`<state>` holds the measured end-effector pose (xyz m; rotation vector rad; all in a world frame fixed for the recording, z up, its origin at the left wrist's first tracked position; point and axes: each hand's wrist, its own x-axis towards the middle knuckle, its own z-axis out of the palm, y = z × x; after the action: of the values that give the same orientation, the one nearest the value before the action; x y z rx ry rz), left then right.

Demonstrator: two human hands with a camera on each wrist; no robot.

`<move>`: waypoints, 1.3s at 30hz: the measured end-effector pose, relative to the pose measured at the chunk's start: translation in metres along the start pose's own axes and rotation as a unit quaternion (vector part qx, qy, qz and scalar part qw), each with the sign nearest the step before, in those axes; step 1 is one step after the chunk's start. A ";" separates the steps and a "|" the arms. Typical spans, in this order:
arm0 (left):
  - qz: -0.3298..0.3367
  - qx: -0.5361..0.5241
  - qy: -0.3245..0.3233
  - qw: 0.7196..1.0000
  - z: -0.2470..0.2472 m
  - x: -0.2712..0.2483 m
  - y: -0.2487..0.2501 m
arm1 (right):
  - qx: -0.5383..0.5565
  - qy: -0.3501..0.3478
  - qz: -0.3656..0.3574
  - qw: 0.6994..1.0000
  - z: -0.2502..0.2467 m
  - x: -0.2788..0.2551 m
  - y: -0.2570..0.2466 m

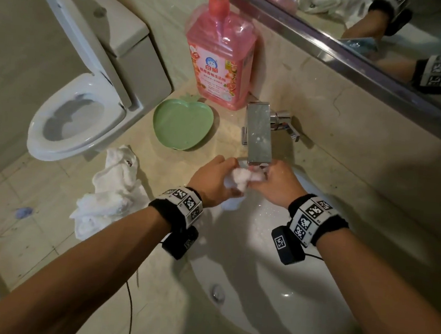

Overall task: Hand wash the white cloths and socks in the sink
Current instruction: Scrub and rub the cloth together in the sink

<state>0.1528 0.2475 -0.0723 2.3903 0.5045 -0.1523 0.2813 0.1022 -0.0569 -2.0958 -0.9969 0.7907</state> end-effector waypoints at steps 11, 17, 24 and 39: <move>-0.055 -0.053 -0.041 0.996 -0.007 0.019 0.009 | -0.083 -0.002 0.067 0.994 -0.006 0.004 0.012; -0.056 -0.111 -0.061 0.990 0.004 0.034 0.028 | -0.060 0.013 0.116 0.991 -0.011 -0.004 0.026; -0.104 -0.100 0.010 0.990 0.003 0.040 0.030 | -0.045 -0.063 0.166 0.983 -0.020 -0.004 0.045; -0.144 -0.307 -0.069 0.938 -0.011 0.012 0.029 | 0.175 -0.026 0.123 0.977 0.024 0.021 0.002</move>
<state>0.1751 0.2385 -0.0491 1.6773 0.7147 -0.2485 0.2753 0.1262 -0.0779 -1.9168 -0.5762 1.0655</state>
